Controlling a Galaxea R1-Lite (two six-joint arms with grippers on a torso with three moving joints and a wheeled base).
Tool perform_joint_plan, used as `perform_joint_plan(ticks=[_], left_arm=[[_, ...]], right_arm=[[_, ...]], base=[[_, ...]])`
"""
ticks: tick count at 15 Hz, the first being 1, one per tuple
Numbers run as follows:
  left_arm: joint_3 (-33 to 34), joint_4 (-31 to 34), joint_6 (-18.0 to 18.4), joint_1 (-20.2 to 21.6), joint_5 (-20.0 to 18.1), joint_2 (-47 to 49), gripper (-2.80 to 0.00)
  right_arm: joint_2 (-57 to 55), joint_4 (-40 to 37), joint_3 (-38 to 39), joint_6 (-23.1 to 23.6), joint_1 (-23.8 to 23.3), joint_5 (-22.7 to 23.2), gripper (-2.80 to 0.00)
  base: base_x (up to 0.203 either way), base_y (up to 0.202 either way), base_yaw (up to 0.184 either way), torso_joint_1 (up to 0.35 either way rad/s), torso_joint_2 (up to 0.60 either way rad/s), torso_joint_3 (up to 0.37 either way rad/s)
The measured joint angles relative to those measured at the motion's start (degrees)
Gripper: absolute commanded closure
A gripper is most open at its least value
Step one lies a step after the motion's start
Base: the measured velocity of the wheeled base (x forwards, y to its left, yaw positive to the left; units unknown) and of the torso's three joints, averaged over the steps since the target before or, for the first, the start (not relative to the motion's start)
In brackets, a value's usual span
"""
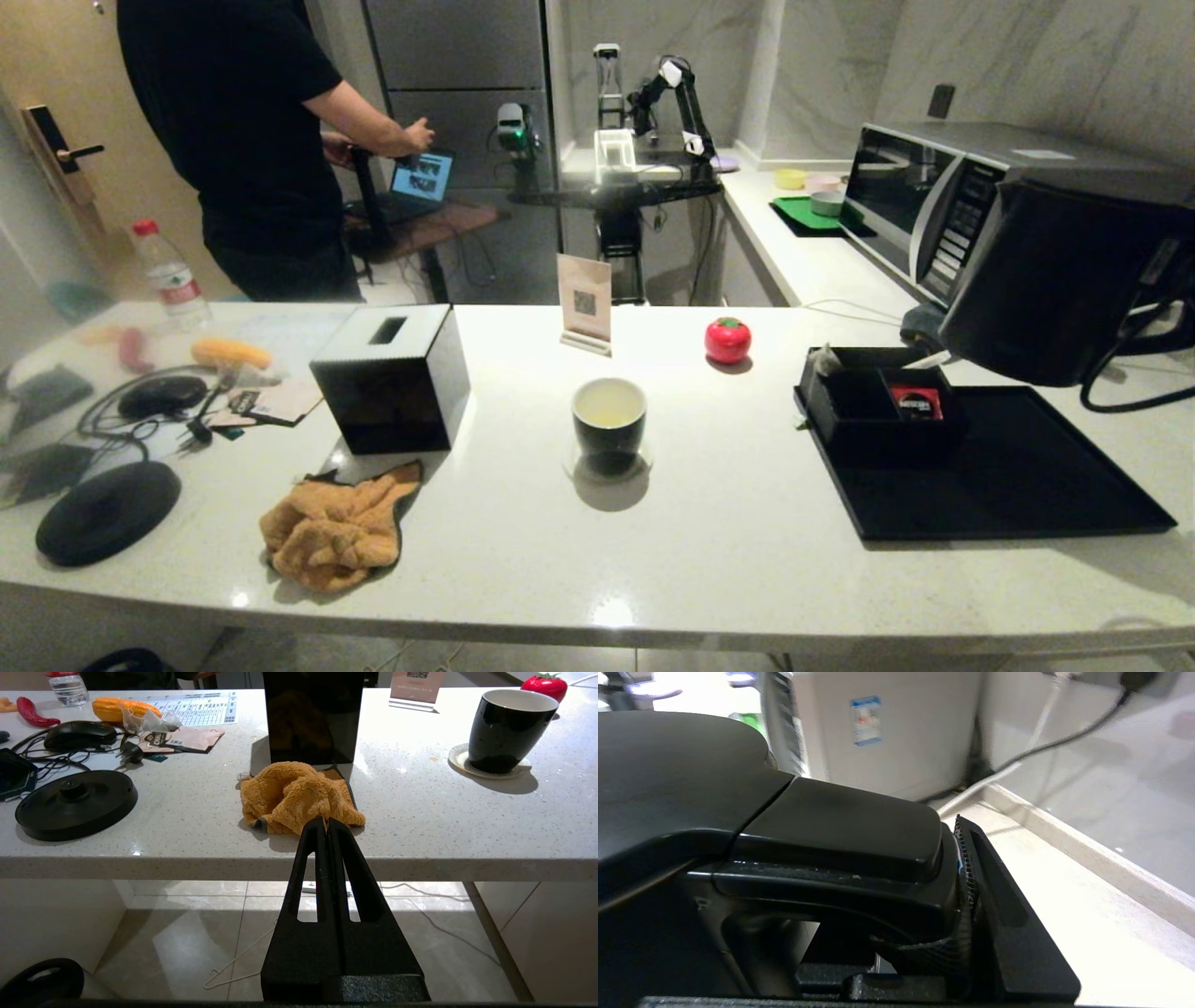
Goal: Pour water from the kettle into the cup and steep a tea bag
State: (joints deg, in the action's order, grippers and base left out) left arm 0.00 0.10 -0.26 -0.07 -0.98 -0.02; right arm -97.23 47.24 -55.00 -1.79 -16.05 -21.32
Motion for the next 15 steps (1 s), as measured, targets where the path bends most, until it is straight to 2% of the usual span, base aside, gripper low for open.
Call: perform_joint_plan(ticks=[3,9,15], left_arm=[[0.0,0.0,0.0,0.0,0.0,0.0,0.0],[0.0,0.0,0.0,0.0,0.0,0.0,0.0],[0.0,0.0,0.0,0.0,0.0,0.0,0.0]], right_arm=[[-1.5,6.0,3.3,0.2,-3.0,0.0,0.0],[-6.0,12.6,5.5,0.3,-8.2,1.4,0.0],[-10.7,21.3,10.5,0.4,-9.3,3.2,0.0]], base=[[0.0,0.0,0.0,0.0,0.0,0.0],[0.0,0.0,0.0,0.0,0.0,0.0],[0.0,0.0,0.0,0.0,0.0,0.0]])
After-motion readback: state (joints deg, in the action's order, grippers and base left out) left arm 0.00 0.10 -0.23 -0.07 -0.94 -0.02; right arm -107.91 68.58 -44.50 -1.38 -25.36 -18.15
